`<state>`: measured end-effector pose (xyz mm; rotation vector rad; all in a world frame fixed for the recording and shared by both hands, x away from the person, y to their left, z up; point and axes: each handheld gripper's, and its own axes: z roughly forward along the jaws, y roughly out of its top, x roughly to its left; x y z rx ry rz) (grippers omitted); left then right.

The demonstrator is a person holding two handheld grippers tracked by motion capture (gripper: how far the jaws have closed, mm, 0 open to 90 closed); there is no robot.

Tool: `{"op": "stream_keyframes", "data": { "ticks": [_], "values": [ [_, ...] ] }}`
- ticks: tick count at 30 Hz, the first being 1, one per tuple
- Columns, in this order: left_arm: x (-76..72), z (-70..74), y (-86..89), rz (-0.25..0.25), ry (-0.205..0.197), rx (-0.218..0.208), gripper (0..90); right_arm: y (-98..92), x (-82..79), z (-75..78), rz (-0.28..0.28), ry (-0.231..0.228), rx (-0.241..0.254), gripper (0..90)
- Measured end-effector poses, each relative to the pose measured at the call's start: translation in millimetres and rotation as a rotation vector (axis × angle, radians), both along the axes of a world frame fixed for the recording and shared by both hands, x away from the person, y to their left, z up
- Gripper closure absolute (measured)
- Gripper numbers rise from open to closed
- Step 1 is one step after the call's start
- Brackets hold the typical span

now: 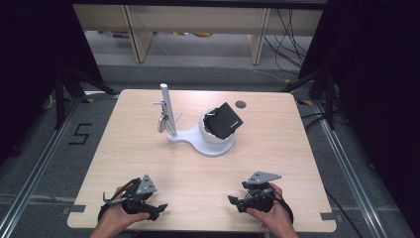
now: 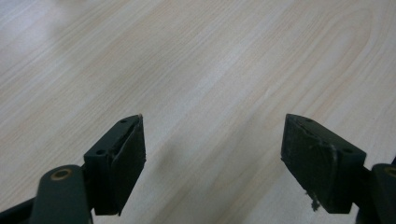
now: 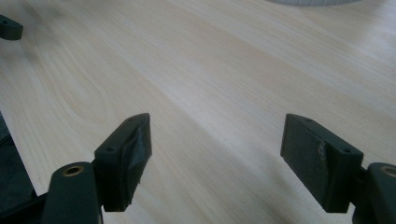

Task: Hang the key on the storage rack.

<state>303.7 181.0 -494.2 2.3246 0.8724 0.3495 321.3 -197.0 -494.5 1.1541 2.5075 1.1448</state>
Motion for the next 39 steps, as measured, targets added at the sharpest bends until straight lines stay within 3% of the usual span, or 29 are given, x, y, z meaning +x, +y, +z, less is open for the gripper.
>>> {"op": "stream_keyframes", "data": {
  "ticks": [4,12,15,17,21,24,26,39],
  "values": [
    [-5.8,-0.7,4.3,0.009,-0.028,-0.008,20.7,2.3,-0.5,-0.2,-0.001,-0.004,-0.004,25.7],
    [-15.2,-11.0,9.5,0.031,-0.033,-0.018,18.6,3.4,-1.8,0.7,0.000,-0.010,-0.003,25.7],
    [-17.5,-10.6,9.3,0.027,-0.062,-0.009,18.5,4.8,-2.3,0.4,0.001,-0.005,-0.008,25.7],
    [-18.8,-10.5,8.4,0.029,-0.061,-0.013,17.9,6.0,-2.4,-1.1,-0.004,-0.014,0.008,25.7],
    [-18.8,-11.6,8.2,0.024,-0.060,0.001,17.7,4.5,-1.8,-0.1,0.004,-0.005,-0.010,25.4],
    [-20.0,-12.3,7.0,0.019,-0.056,-0.007,17.6,4.2,0.5,-1.1,0.048,0.005,0.001,25.4],
    [-19.8,-12.4,7.0,0.018,-0.059,-0.009,17.6,5.8,-2.1,-1.2,0.007,-0.009,-0.008,25.2],
    [-18.1,-12.2,10.1,0.044,-0.060,-0.009,17.5,5.6,-2.2,-0.3,0.008,0.001,-0.015,24.9]
  ]
}}
